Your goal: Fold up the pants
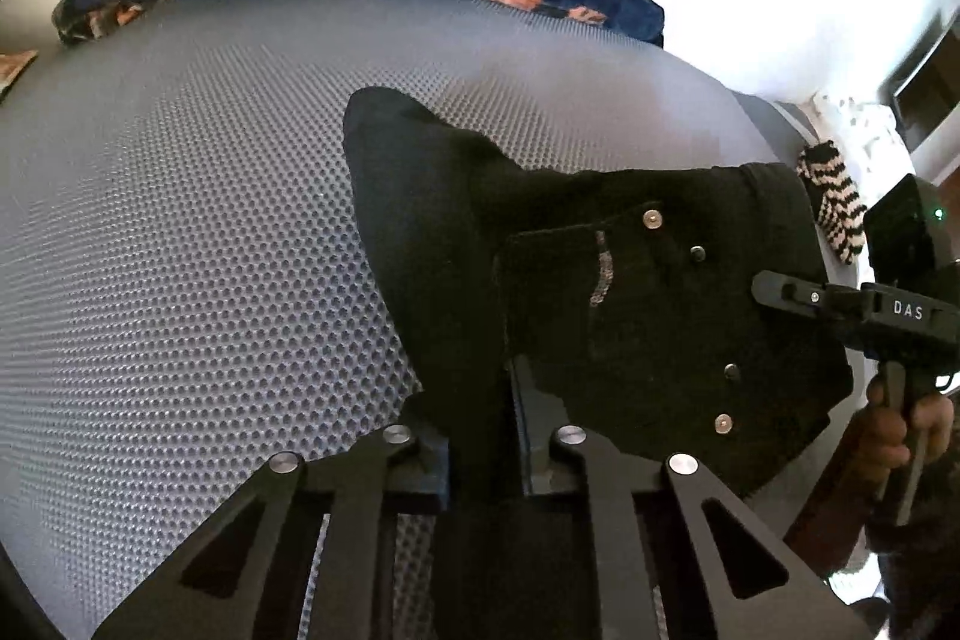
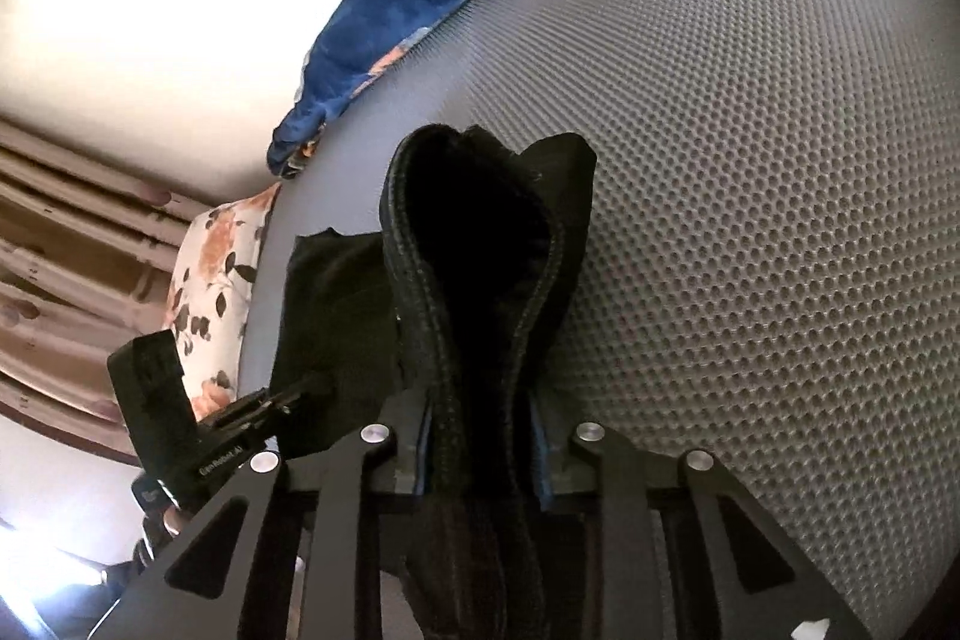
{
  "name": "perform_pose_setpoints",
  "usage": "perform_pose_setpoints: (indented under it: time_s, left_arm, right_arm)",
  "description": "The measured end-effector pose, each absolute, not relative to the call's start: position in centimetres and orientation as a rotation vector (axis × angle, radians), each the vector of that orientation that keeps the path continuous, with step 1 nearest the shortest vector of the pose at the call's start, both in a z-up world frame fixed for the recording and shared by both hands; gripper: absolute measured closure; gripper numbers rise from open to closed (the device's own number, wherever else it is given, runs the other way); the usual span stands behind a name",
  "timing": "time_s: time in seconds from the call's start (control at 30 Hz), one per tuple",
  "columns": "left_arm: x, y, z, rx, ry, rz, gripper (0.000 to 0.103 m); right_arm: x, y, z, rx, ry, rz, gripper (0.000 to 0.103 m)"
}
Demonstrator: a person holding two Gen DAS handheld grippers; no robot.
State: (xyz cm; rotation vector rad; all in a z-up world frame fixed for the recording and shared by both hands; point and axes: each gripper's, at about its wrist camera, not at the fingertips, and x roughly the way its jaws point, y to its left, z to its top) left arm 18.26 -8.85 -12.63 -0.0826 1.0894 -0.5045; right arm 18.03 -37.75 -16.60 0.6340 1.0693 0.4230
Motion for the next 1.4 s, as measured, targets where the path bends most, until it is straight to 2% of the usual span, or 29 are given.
perform_pose_setpoints:
  time_s: [0.53, 1.1, 1.4]
  left_arm:
    - [18.5, -2.3, -8.7, -0.139, 0.976, -0.419, 0.089]
    - [31.8, 0.1, -8.0, -0.099, 0.943, -0.37, 0.089]
    - [37.4, 0.6, -10.9, -0.103, 0.975, -0.353, 0.089]
  right_arm:
    - [20.8, -31.0, -13.9, 0.602, 1.038, 0.543, 0.081]
    - [34.2, -27.9, -13.3, 0.58, 1.046, 0.546, 0.081]
    - [38.7, -27.3, -15.0, 0.546, 1.062, 0.488, 0.082]
